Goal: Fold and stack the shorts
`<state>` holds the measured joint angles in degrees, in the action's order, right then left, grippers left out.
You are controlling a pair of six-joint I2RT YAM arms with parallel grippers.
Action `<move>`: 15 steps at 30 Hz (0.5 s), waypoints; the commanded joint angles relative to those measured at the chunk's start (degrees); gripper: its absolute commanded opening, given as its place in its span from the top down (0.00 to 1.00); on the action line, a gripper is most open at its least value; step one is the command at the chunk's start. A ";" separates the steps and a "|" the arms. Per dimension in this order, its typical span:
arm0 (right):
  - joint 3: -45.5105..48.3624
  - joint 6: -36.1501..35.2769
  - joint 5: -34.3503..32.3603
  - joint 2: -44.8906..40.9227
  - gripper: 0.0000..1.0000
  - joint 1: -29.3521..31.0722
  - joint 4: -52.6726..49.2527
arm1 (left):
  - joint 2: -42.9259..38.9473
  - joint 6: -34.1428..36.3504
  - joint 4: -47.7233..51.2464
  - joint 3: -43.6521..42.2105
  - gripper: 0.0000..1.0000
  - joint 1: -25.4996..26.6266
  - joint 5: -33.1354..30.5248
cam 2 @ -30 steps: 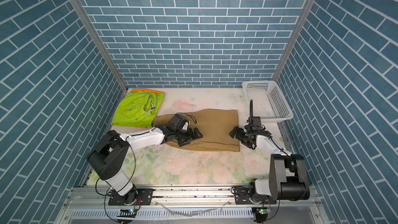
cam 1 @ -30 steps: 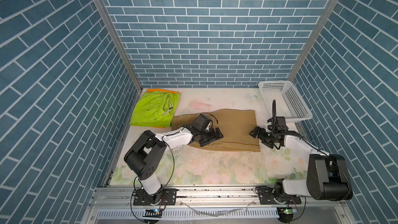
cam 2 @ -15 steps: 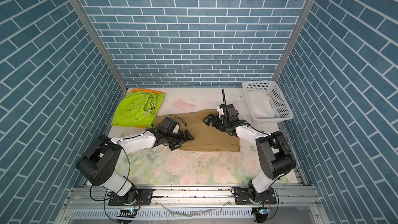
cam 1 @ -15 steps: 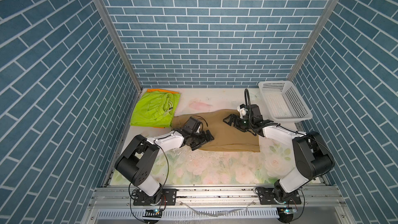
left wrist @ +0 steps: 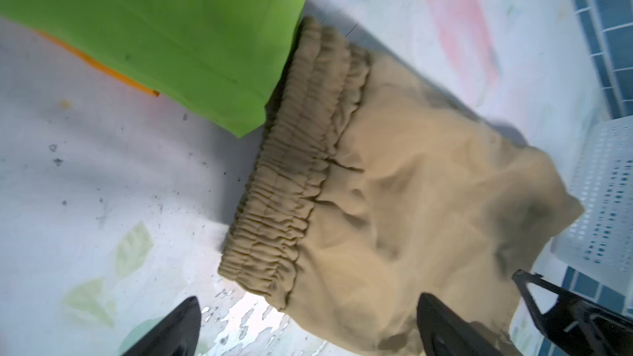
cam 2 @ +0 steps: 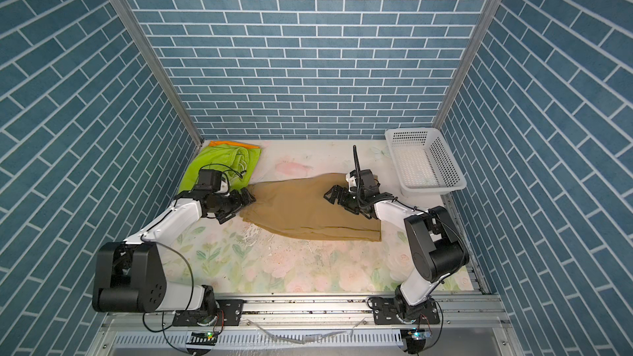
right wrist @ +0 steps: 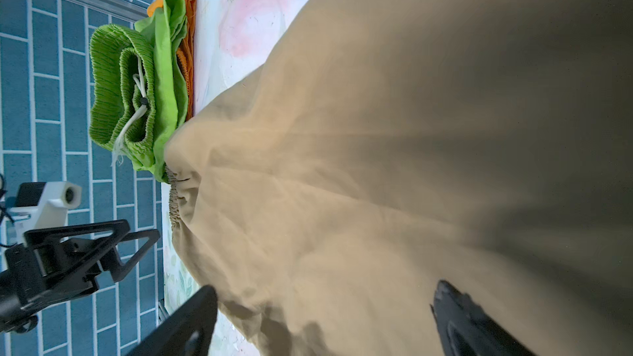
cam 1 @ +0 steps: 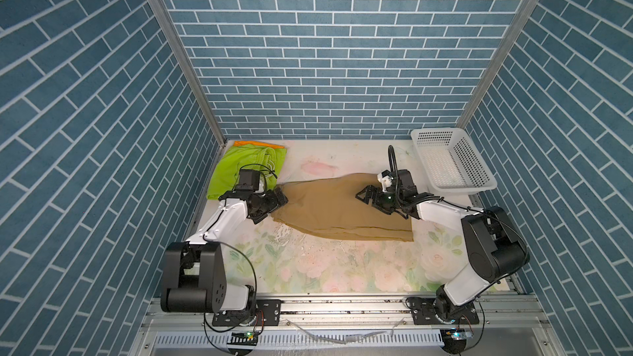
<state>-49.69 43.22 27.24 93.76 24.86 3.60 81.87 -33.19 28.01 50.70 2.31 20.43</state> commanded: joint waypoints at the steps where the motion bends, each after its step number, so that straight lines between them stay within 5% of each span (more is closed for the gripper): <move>1: 0.56 -1.48 0.64 -2.89 0.02 -0.01 -1.40 | 1.63 2.60 1.49 -0.34 0.00 -0.67 -1.53; 15: 4.57 -2.62 0.52 -7.47 0.01 -2.34 -2.67 | 11.40 3.82 -2.07 1.86 0.15 -0.72 -0.60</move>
<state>-46.09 41.67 27.24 88.05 23.18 1.41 92.03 -30.85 26.55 50.98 2.00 19.55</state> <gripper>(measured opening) 0.985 0.869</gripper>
